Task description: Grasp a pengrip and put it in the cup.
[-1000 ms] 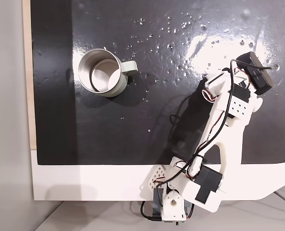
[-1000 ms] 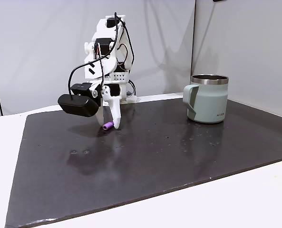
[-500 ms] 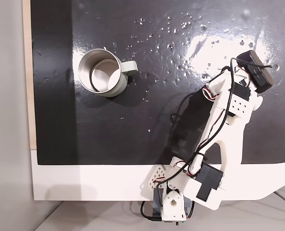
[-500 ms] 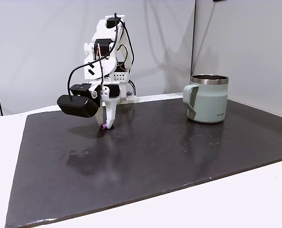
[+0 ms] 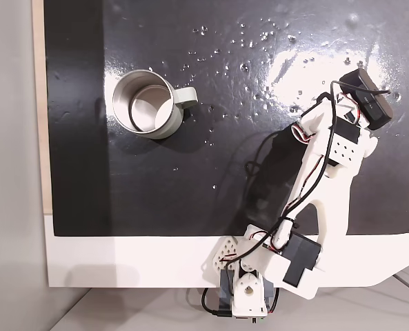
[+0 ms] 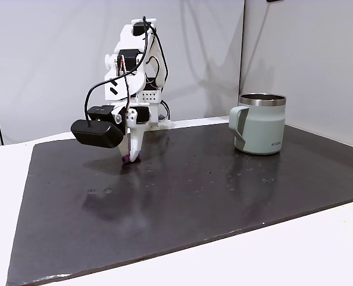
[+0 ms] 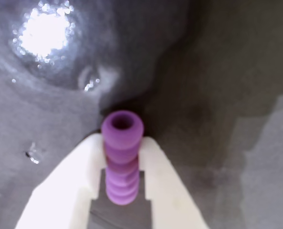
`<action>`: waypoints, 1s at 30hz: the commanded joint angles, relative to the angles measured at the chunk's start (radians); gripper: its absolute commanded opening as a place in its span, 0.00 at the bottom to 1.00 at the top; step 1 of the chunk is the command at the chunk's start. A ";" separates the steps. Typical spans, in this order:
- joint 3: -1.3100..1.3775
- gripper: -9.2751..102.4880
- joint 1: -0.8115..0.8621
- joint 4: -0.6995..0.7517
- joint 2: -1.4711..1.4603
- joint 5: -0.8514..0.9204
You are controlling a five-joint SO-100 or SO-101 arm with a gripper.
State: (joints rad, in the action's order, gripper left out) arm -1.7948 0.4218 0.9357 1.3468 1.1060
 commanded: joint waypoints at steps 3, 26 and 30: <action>0.172 0.08 0.000 0.124 0.006 -0.046; 0.454 0.08 -0.393 0.644 0.413 -0.433; 0.541 0.08 -0.503 0.715 0.434 -0.526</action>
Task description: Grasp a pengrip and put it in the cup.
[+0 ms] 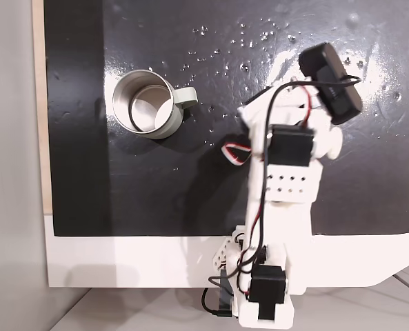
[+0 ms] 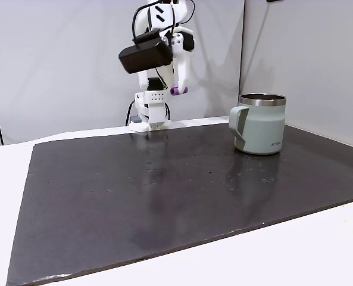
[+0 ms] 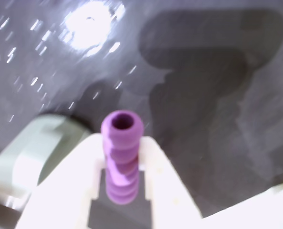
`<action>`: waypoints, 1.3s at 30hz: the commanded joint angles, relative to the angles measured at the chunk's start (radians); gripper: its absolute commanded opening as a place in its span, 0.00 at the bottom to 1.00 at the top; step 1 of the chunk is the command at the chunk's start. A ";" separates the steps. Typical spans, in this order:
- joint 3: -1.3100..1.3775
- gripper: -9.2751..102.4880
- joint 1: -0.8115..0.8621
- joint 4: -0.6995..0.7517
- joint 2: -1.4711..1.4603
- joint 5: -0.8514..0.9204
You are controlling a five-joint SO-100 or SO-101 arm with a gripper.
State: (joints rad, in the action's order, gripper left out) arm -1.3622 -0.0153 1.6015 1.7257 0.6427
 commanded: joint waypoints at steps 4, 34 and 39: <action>0.230 0.08 -0.153 0.086 0.017 -0.156; 0.982 0.08 -0.552 0.224 -0.575 -0.448; 0.982 0.08 -0.546 0.225 -0.575 -0.448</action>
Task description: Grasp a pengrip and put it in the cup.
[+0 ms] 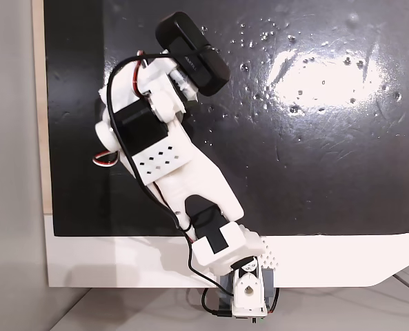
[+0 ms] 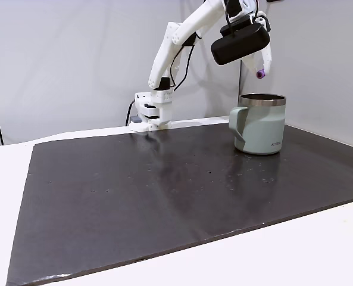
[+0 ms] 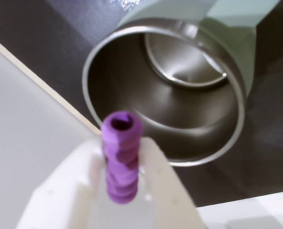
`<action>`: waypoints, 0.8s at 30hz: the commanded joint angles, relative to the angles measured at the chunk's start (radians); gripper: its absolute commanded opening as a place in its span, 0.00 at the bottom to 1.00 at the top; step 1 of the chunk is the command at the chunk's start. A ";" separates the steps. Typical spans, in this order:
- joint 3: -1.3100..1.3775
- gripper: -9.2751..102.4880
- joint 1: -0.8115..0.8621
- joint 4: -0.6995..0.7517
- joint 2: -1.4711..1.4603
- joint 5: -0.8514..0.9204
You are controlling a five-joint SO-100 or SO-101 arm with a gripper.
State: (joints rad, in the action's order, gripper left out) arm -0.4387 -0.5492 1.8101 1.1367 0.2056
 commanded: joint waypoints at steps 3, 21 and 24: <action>0.055 0.16 -0.006 0.018 0.018 -0.006; 0.008 0.32 0.035 0.018 0.060 0.021; 0.002 0.32 0.035 0.018 0.066 0.025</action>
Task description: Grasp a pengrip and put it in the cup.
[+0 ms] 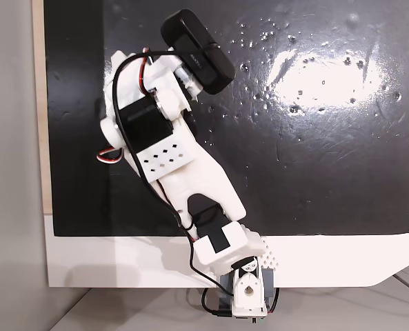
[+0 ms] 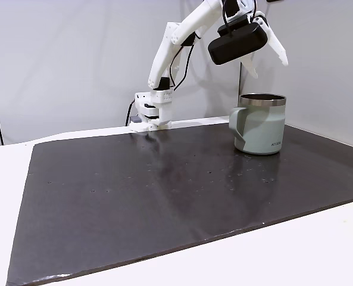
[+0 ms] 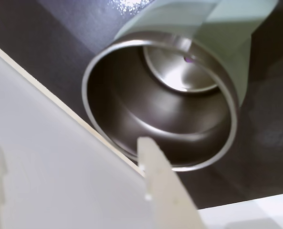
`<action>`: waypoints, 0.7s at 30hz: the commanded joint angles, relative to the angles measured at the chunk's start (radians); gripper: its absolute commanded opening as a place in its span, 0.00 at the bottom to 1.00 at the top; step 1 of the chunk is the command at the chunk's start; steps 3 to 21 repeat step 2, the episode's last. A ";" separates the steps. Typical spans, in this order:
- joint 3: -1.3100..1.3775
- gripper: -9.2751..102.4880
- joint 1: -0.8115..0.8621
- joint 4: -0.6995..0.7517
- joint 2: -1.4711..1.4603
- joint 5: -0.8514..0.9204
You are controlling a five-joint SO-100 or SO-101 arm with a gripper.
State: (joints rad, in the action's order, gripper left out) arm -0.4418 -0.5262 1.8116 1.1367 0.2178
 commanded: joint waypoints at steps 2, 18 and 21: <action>0.003 0.32 0.012 0.017 0.067 0.014; 0.003 0.32 0.012 0.017 0.067 0.014; 0.003 0.32 0.012 0.017 0.067 0.014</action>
